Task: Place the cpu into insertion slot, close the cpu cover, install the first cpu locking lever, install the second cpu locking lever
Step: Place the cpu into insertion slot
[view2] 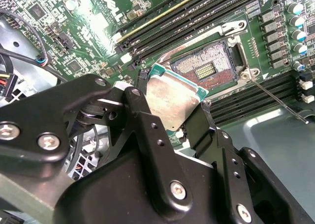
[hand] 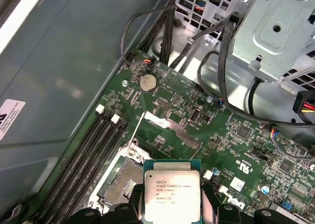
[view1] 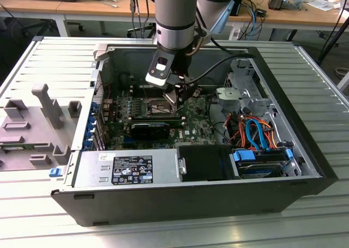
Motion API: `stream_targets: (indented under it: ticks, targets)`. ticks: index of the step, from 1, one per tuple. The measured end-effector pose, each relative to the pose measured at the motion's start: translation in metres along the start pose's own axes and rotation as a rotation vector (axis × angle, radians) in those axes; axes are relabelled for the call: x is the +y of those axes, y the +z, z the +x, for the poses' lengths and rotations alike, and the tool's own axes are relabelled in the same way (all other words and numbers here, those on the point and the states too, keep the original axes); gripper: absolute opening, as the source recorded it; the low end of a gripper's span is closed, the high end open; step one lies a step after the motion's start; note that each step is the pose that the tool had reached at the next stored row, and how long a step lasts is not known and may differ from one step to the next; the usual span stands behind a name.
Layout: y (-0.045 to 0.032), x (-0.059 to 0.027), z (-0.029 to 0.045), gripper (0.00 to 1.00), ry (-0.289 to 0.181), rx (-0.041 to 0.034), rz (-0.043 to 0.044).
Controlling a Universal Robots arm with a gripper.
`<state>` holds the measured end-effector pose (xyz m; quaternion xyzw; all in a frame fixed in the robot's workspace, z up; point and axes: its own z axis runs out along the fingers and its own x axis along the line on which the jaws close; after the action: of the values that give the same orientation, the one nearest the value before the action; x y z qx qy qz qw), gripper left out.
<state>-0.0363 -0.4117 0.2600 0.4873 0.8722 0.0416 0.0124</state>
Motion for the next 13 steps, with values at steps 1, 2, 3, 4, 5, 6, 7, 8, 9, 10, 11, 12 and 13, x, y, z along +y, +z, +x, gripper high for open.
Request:
stream_targets:
  ticks: [1,2,3,4,5,6,7,8,9,10,11,12,13]
  targets:
    - [0.0000,0.0000,0.0000,0.55,0.001,-0.0001,0.0000]
    - [0.0001,0.0000,0.0000,0.55,0.002,-0.0002,-0.0001]
    - [0.0001,0.0000,0.0000,0.55,0.003,-0.0003,-0.0001]
    - [0.0001,0.0000,0.0000,0.55,0.004,-0.0004,-0.0001]
    - [0.0001,0.0000,0.0000,0.55,0.005,-0.0004,-0.0001]
    - [0.0001,0.0000,0.0000,0.55,0.006,-0.0005,-0.0002]
    - [0.0001,0.0000,0.0000,0.55,0.007,-0.0006,-0.0001]
    - [0.0002,0.0000,0.0000,0.55,0.008,-0.0007,-0.0002]
    - [0.0002,0.0000,0.0000,0.55,0.009,-0.0007,-0.0002]
    - [0.0002,0.0000,0.0000,0.55,0.010,-0.0009,-0.0002]
    - [0.0002,0.0000,0.0000,0.55,0.010,-0.0009,-0.0002]
    - [0.0002,0.0000,0.0000,0.55,0.011,-0.0009,-0.0002]
    - [0.0002,0.0000,0.0000,0.55,0.012,-0.0010,-0.0002]
